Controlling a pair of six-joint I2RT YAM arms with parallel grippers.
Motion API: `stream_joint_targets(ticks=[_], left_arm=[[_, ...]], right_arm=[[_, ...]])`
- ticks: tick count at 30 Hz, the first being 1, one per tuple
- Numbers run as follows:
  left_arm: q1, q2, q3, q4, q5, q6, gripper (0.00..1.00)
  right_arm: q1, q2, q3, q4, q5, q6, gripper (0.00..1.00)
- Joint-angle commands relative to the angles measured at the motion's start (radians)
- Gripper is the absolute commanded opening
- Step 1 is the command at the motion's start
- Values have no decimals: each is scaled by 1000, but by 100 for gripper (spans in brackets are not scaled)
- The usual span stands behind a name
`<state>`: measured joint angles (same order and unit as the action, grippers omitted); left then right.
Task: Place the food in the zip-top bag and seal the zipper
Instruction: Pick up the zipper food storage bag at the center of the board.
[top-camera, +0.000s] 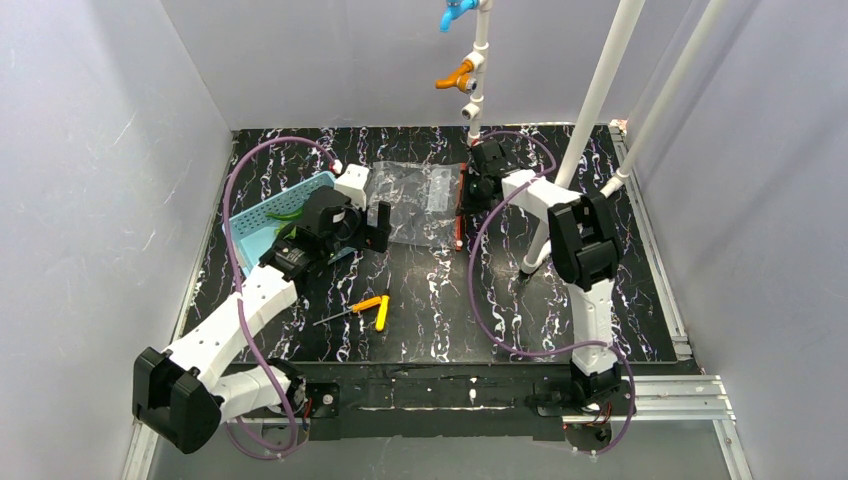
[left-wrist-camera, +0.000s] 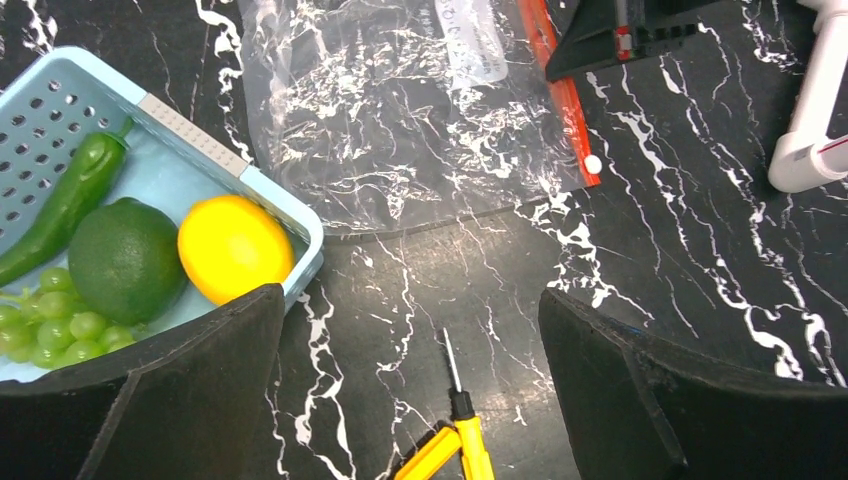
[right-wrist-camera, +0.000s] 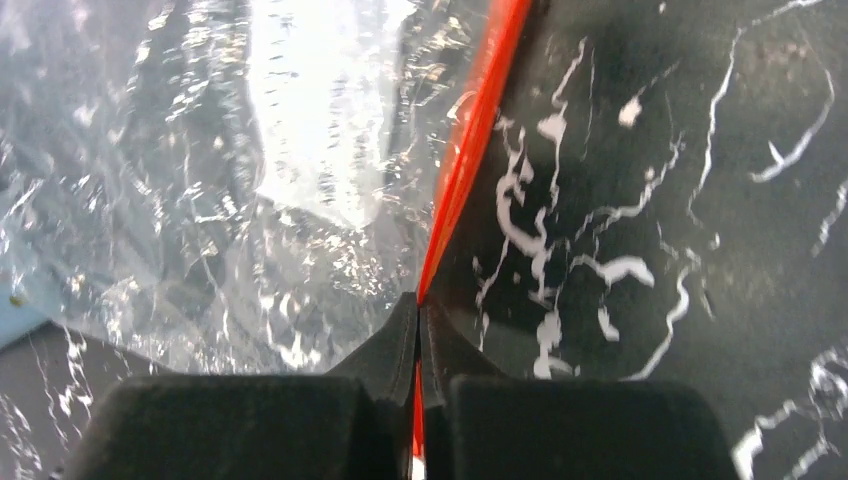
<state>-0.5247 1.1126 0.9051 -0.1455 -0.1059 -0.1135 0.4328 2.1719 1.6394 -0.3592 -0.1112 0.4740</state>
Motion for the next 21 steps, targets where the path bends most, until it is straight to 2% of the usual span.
stream_joint_targets(ticks=[1, 6, 9, 12, 14, 17, 21], left_arm=[[68, -6, 36, 5, 123, -77, 99], [125, 55, 90, -2, 294, -225, 100], [176, 90, 149, -49, 403, -391, 92], [189, 83, 196, -104, 427, -501, 90], [189, 70, 189, -71, 476, -636, 88], [179, 64, 135, -9, 485, -758, 83], [124, 76, 85, 62, 463, -827, 83]], right_arm=[[41, -231, -93, 59, 13, -98, 1], [119, -389, -199, 12, 159, -149, 1], [164, -491, -273, -5, 260, -180, 1], [201, -609, -380, 40, 298, -208, 1], [247, -735, -471, 57, 314, -204, 1], [307, -854, -574, 111, 353, -220, 1], [361, -949, -650, 166, 293, -236, 1]])
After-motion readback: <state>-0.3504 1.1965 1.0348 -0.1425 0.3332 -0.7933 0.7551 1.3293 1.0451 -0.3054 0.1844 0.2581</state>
